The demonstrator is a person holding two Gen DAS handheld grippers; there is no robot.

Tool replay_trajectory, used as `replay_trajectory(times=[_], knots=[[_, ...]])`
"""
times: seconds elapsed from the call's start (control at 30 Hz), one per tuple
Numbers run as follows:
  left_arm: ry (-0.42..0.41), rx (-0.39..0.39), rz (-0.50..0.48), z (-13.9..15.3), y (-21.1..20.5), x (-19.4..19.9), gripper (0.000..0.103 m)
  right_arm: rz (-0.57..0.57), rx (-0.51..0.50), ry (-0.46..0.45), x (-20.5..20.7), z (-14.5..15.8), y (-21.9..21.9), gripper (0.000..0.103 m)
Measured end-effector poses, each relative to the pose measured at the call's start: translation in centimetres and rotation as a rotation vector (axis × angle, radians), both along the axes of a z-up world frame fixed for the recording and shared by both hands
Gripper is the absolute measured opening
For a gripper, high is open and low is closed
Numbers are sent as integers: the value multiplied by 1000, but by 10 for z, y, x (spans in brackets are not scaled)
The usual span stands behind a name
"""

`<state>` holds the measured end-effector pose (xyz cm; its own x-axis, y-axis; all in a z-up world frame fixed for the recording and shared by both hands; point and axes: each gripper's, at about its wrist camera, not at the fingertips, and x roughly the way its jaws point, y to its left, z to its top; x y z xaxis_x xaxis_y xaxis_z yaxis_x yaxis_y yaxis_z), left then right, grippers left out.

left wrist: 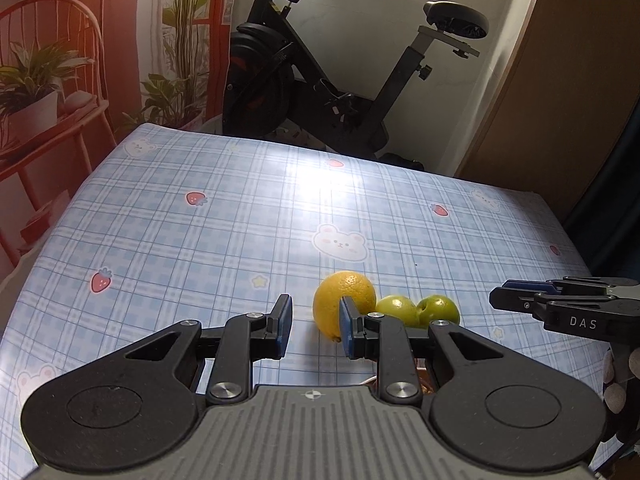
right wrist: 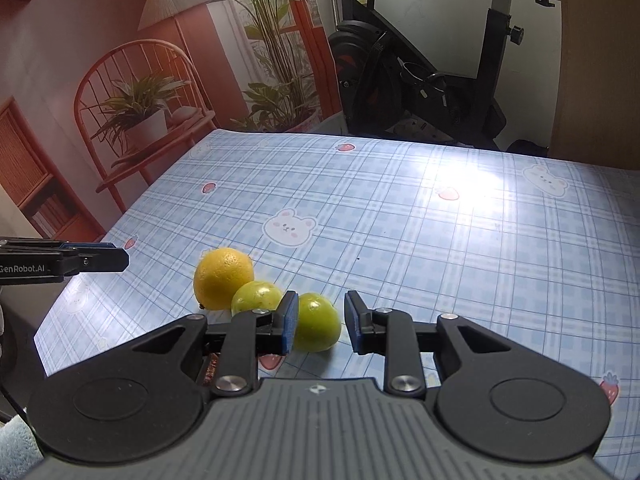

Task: Organize fruits
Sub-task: 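Move both grippers back toward the lemon and limes on the table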

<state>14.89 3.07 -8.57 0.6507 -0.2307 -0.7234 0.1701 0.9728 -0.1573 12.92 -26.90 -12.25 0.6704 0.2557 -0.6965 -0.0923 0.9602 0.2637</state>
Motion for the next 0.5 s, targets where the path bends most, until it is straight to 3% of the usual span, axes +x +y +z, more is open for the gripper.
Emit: replay_trajectory(times=[0.13,0.27,0.5], knots=[[-70,0,-12,-7,-2,-14,27,-17,11,-81,-15,0,-5,29],[-134,12,-76,7,-6,-34,27,3,-7,-152,-37,13,2,29],[-137,59,-124,32,-15,-54,27,83,-106,-187,-65,28,29,30]])
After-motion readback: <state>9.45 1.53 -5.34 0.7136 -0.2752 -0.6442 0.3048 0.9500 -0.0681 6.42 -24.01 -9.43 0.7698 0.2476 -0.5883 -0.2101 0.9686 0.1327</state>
